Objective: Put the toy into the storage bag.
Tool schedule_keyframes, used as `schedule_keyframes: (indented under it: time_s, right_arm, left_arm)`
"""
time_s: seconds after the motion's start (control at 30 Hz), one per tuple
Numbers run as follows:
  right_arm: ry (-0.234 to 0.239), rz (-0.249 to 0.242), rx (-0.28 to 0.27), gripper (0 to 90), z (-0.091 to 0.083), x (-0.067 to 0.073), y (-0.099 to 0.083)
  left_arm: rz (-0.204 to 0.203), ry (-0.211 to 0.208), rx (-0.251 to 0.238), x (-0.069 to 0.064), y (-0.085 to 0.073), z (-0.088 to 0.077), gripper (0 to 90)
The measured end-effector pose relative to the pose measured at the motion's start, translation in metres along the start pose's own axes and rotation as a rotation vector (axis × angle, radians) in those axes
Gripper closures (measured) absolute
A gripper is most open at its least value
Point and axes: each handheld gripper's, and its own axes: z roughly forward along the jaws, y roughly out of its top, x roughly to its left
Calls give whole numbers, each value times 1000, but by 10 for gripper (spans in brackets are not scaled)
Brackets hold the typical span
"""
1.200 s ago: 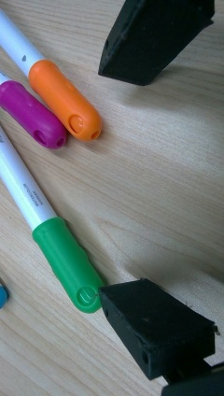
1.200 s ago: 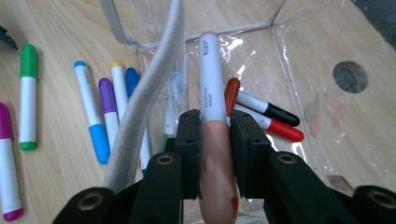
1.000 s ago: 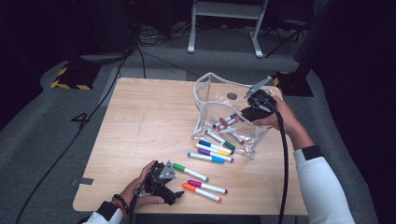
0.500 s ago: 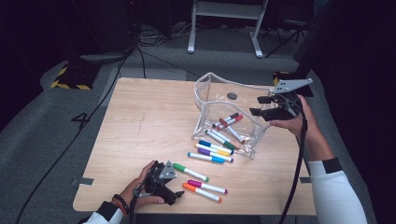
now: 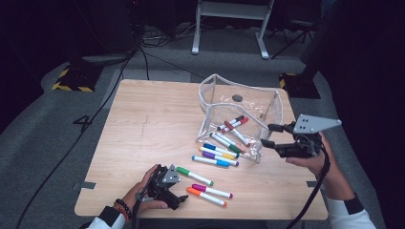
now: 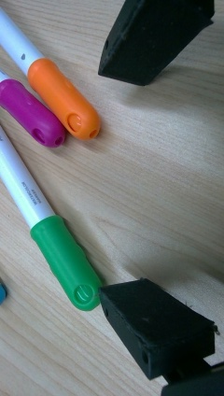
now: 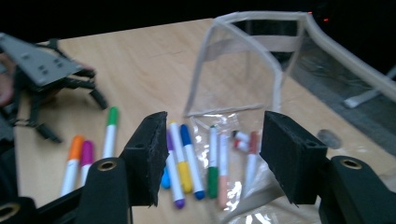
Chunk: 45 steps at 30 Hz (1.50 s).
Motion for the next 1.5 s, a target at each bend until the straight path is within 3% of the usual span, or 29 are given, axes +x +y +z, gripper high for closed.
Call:
schedule_keyframes:
  time_s: [0.2, 0.37, 0.53, 0.8, 0.97, 1.2, 1.33, 1.4, 1.5]
  right_arm:
    - [61, -8, 44, 451, 18, 31, -33]
    - [152, -54, 107, 528, 52, 57, -59]
    - [228, -80, 163, 547, 95, 74, -71]
    - [305, -100, 189, 550, 158, 84, -65]
    - [343, -120, 201, 550, 190, 92, -54]
    - [386, -102, 233, 533, 228, 97, -46]
    - [386, -108, 253, 533, 244, 101, -44]
    - [359, -121, 273, 561, 251, 102, -44]
    - [347, -100, 275, 609, 255, 100, -46]
  left_arm:
    - [-1, 1, 0, 0, 0, 0, 6]
    - [-2, 1, 0, 0, 0, 0, 5]
    - [-2, 1, 0, 0, 0, 0, 5]
    - [-3, 0, 0, 0, 0, 0, 5]
    - [-3, 0, 0, 0, 0, 0, 5]
    - [-3, -1, 1, 0, 0, 0, 5]
    - [-3, -1, 1, 0, 0, 0, 5]
    - [-1, 1, 3, 0, 0, 0, 5]
    - [-3, 1, 2, 0, 0, 0, 5]
